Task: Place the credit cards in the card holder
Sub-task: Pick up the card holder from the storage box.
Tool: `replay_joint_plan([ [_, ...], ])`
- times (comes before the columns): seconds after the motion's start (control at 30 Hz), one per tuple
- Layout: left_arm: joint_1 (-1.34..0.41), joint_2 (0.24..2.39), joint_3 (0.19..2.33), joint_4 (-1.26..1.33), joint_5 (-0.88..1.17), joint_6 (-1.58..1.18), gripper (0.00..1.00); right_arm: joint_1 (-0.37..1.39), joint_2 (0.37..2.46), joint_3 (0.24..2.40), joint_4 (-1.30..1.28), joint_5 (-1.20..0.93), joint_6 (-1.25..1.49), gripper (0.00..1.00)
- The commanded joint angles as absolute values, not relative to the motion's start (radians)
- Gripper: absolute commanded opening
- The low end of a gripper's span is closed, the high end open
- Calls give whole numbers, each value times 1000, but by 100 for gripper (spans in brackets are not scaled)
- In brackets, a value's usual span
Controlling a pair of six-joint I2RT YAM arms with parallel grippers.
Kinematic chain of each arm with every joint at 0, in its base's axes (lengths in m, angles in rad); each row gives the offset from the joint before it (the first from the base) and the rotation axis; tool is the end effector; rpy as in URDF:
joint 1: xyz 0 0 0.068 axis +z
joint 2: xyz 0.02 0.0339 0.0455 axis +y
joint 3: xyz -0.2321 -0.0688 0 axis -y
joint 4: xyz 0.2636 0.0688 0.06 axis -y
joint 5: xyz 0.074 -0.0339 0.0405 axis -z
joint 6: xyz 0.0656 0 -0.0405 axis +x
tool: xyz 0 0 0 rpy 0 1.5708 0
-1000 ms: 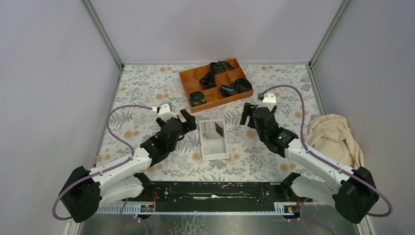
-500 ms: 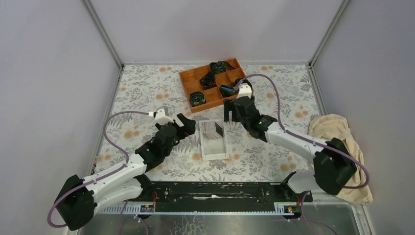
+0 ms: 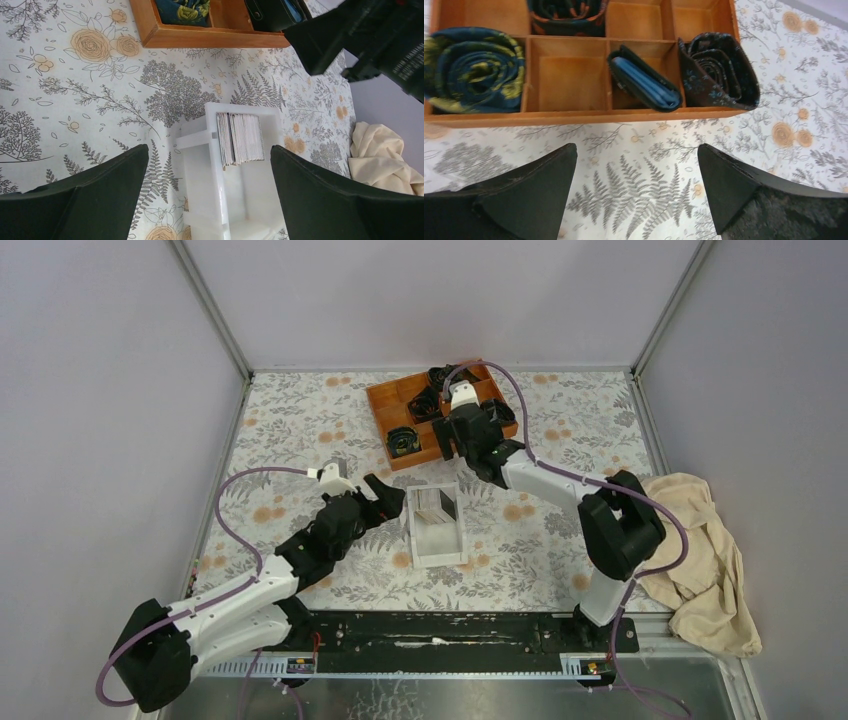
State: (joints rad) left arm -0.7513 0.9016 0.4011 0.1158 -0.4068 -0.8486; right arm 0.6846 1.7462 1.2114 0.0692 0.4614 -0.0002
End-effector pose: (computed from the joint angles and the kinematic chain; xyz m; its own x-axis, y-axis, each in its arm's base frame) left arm 0.2081 -0.1589 0.1713 -0.4506 -0.5221 -0.7241 0.0314 0.8014 -0.5974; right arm 0.3566 0.2534 0.1997 -0.3477 -0.2841 -0.8935 -0.2581 0.9452 -0.2001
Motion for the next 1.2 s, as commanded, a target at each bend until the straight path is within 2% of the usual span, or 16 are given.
replay_joint_plan([
  [0.0,-750,880,404,160,-384,-861,100,641,1799,1299,107,460,-100,99],
  [0.77,-745,863,399,184,-381,-877,100,535,2027,1562,15,231,-176,97],
  [1.0,-737,862,405,178,-373,-874,100,525,2056,1590,-18,172,-184,87],
  [1.17,-730,864,405,175,-365,-877,100,519,2056,1591,-30,147,-186,72],
])
